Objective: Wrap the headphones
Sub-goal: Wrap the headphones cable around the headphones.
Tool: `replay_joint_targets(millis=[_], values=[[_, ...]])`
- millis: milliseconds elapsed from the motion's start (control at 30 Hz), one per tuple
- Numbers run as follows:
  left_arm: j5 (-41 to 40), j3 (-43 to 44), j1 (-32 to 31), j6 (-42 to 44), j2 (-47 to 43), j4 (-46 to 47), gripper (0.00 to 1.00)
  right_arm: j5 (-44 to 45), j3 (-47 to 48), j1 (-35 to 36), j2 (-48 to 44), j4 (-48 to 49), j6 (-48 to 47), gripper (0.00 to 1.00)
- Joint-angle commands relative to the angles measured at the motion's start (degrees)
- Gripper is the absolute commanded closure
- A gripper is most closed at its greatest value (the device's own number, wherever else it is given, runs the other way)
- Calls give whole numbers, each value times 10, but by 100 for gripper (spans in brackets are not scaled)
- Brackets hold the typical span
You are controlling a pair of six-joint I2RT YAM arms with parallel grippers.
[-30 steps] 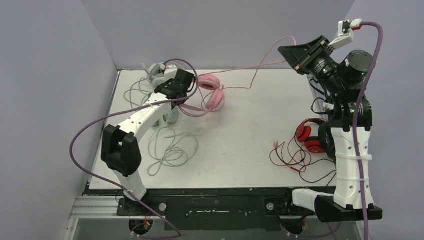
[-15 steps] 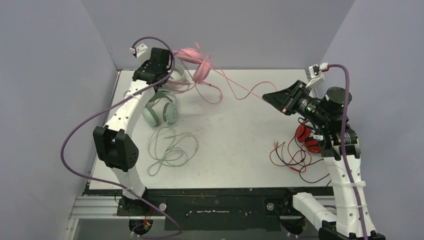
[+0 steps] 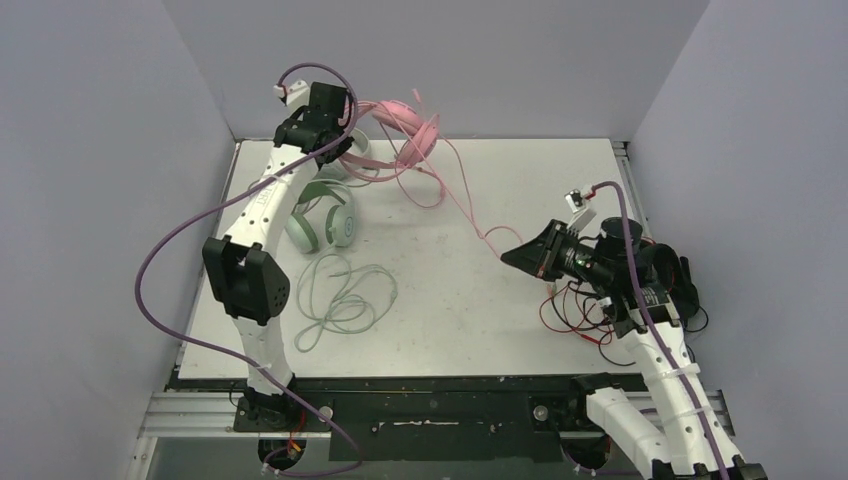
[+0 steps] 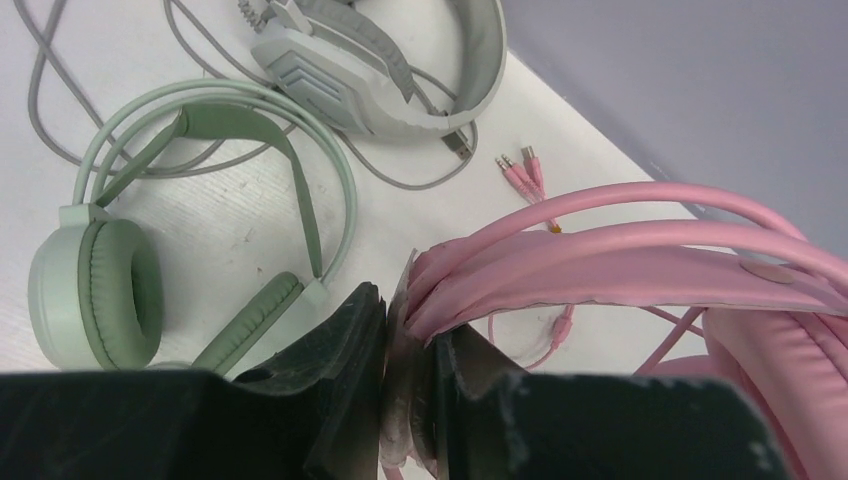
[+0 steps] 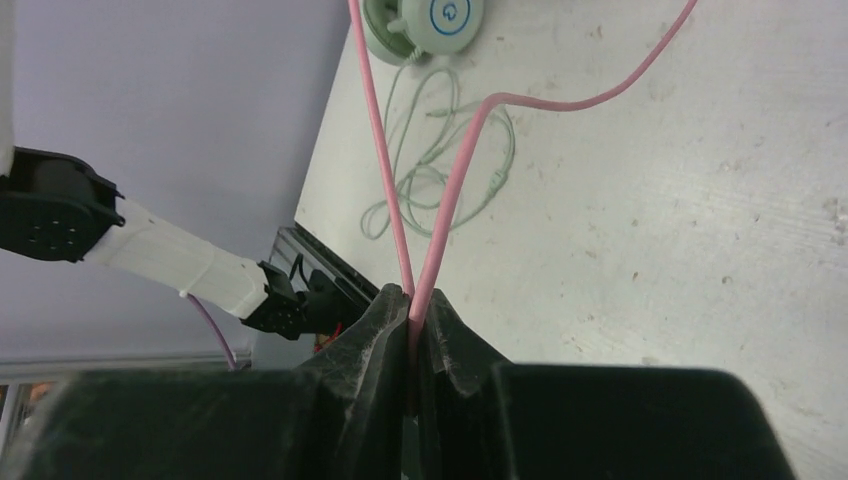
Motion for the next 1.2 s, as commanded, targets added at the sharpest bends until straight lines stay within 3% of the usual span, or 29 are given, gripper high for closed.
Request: replay_joint_targets(millis=[0,267,433,600,767,967,1167], values=[[-10,46,32,-73,-9,81,100,-9,-47,45,-2,14,-5,100],[53,30,7,-59,-13,104,100,105,-50,231,78,108,13,100],[104,-22,-10,-60,-32,130,100,150,-11,275,158,134,-1,100],[170,-40,-5,-49,-53,150,100,162,-35,275,209,151,-13,100],[230,-40,2,-15,-77,139,100,195,-64,240,201,153,-19,100],[253,-74,9,31,-131,122,100,188,-103,156,170,163,-17,100],[259,-124,12,71,-201,103,100,242,-110,136,153,152,-23,100]])
